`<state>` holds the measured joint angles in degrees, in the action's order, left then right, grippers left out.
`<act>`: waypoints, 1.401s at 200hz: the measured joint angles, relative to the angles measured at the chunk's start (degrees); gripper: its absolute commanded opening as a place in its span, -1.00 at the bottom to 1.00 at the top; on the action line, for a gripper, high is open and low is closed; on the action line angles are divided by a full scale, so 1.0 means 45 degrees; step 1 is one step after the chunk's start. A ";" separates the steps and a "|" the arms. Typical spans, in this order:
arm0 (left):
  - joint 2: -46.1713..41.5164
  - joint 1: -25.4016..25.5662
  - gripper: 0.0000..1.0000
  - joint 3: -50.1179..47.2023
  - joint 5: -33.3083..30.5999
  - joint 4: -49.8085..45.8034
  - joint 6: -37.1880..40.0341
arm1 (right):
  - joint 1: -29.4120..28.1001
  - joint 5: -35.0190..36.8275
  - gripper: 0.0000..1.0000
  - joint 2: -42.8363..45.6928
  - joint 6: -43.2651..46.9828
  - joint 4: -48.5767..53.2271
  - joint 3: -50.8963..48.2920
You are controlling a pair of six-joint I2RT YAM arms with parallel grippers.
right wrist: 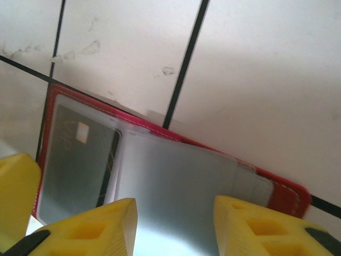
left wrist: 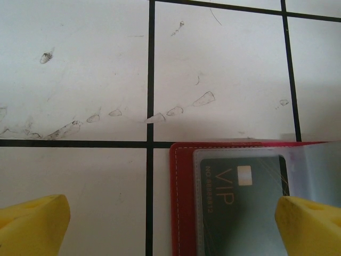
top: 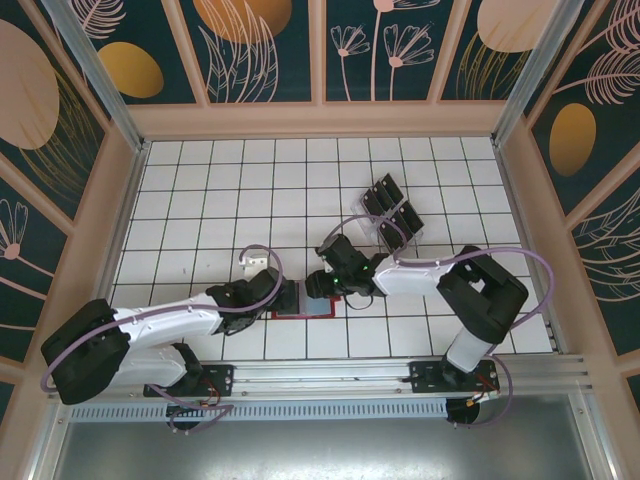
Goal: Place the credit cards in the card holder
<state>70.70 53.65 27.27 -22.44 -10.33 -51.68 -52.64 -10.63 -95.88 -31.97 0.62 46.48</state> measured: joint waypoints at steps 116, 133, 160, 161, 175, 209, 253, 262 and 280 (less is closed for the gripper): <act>-0.1311 0.0578 0.97 -0.1389 0.1015 0.1574 0.0087 | -0.0078 -0.0631 -0.16 -0.0233 -0.1209 -0.1059 -0.0029; -0.1311 0.0758 0.97 -0.1574 0.1161 0.1865 0.0083 | -0.0083 -0.0656 -0.15 -0.0233 -0.1384 -0.1205 -0.0078; -0.1311 0.1064 0.97 -0.1651 0.1234 0.2157 0.0083 | -0.0087 -0.0656 -0.16 -0.0233 -0.1700 -0.1438 -0.0199; -0.1311 0.1069 0.97 -0.1651 0.1239 0.2166 0.0083 | -0.0087 -0.0656 -0.16 -0.0233 -0.1700 -0.1443 -0.0199; -0.1311 0.1171 0.97 -0.1656 0.1239 0.2361 0.0083 | -0.0087 -0.0656 -0.16 -0.0233 -0.1812 -0.1554 -0.0257; -0.1078 0.1307 0.97 -0.1651 0.1248 0.2701 0.0097 | -0.0087 -0.0656 -0.16 -0.0233 -0.2084 -0.1758 -0.0321; -0.0165 0.1545 0.97 -0.1501 0.1171 0.2827 0.0204 | -0.0087 -0.0661 -0.16 -0.0233 -0.2356 -0.1846 -0.0321; -0.0024 0.1574 0.97 -0.1404 0.1112 0.2817 0.0243 | -0.0087 -0.0665 -0.16 -0.0233 -0.2356 -0.1870 -0.0335; 0.0306 0.1608 0.97 -0.1156 0.1005 0.2827 0.0291 | -0.0087 -0.0665 -0.16 -0.0233 -0.2361 -0.1899 -0.0359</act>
<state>72.07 60.88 22.06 -17.91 2.39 -50.37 -53.04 -13.63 -96.92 -42.59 -7.92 44.86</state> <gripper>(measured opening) 0.985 0.422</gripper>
